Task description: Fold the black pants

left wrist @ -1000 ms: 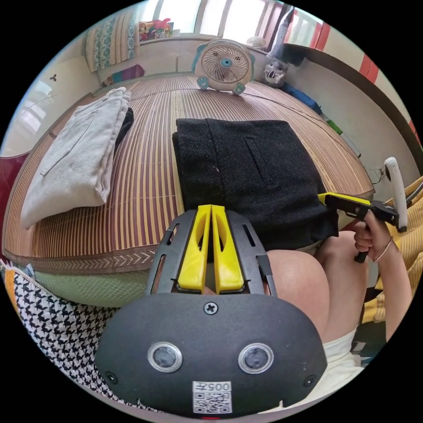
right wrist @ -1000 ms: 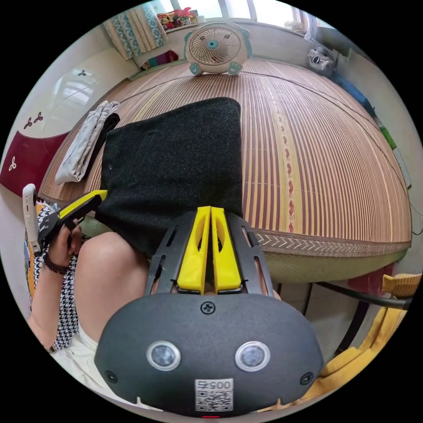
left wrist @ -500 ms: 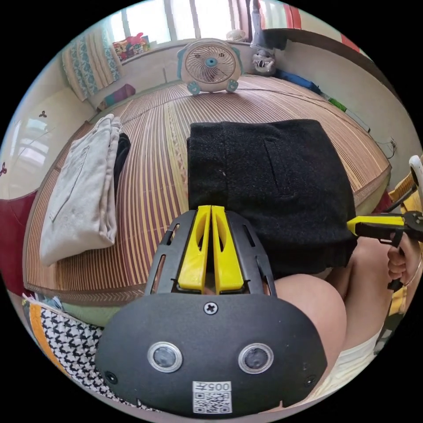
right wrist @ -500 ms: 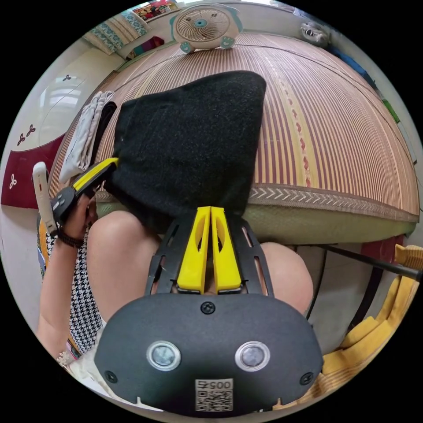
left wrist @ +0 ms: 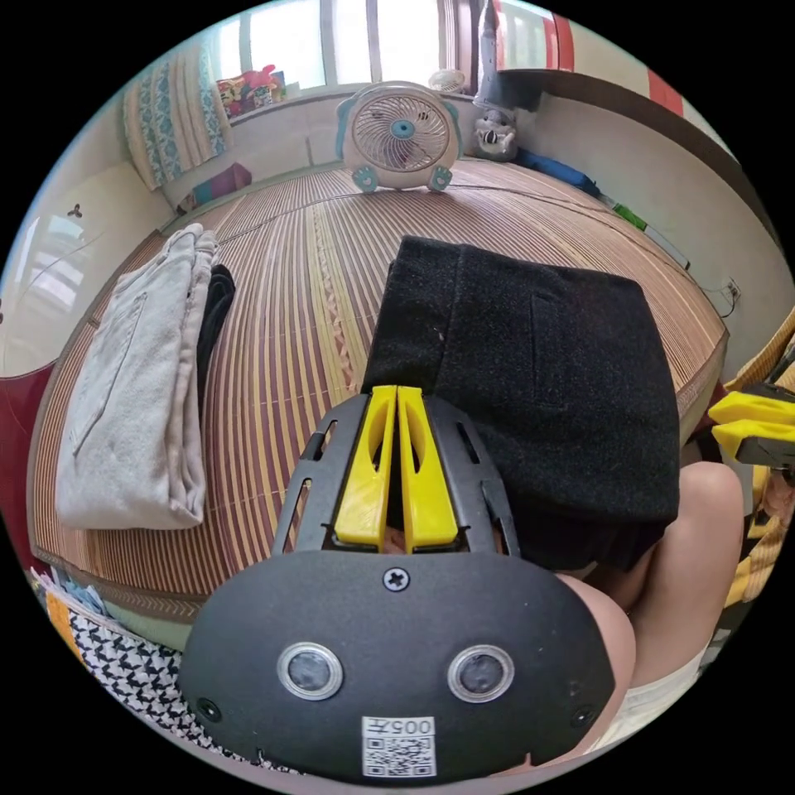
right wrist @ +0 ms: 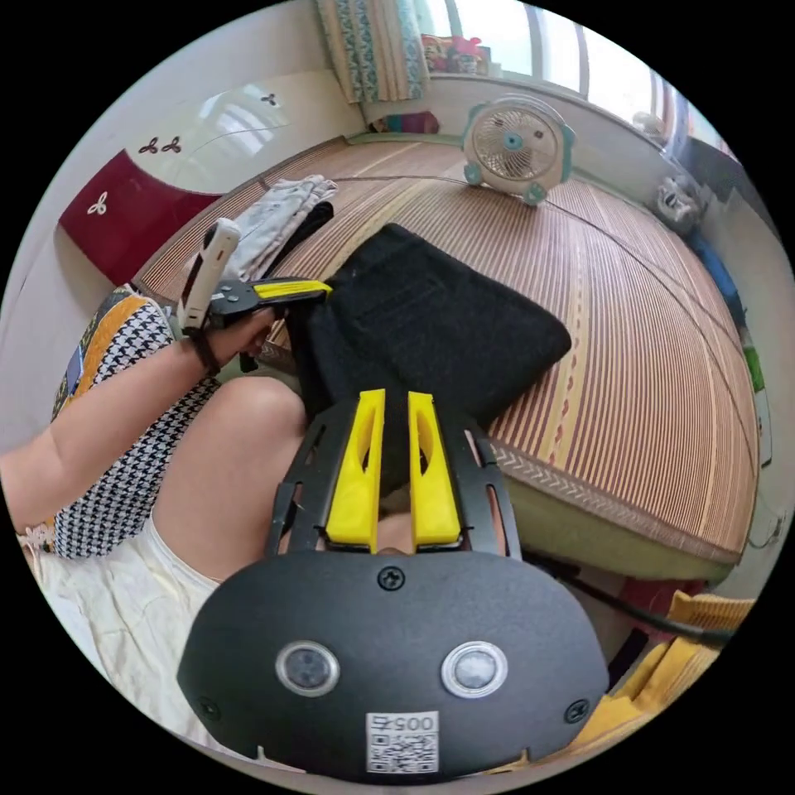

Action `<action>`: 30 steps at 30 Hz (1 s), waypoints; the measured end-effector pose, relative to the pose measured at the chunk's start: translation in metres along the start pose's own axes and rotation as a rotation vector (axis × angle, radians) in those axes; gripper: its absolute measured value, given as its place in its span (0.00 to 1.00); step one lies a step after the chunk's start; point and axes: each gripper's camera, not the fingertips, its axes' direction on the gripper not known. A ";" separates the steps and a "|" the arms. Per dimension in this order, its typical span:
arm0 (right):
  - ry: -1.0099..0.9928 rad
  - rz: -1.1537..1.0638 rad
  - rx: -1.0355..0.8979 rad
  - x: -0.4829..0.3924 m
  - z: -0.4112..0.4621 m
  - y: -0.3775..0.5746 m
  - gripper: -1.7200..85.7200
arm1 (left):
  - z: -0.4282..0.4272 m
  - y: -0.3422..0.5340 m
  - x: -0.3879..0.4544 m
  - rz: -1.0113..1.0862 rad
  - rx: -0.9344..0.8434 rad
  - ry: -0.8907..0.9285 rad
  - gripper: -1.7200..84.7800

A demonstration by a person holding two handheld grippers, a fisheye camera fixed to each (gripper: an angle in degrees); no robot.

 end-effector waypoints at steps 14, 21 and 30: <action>0.045 -0.303 -0.096 -0.037 0.074 -0.114 0.13 | 0.020 -0.022 -0.019 -0.021 0.008 0.093 0.01; 0.197 -0.268 -0.065 -0.038 0.141 -0.125 0.14 | 0.025 -0.023 -0.018 -0.018 0.025 0.071 0.01; 0.230 -0.211 0.014 -0.039 0.146 -0.113 0.13 | -0.014 0.001 -0.039 -0.150 0.206 0.145 0.02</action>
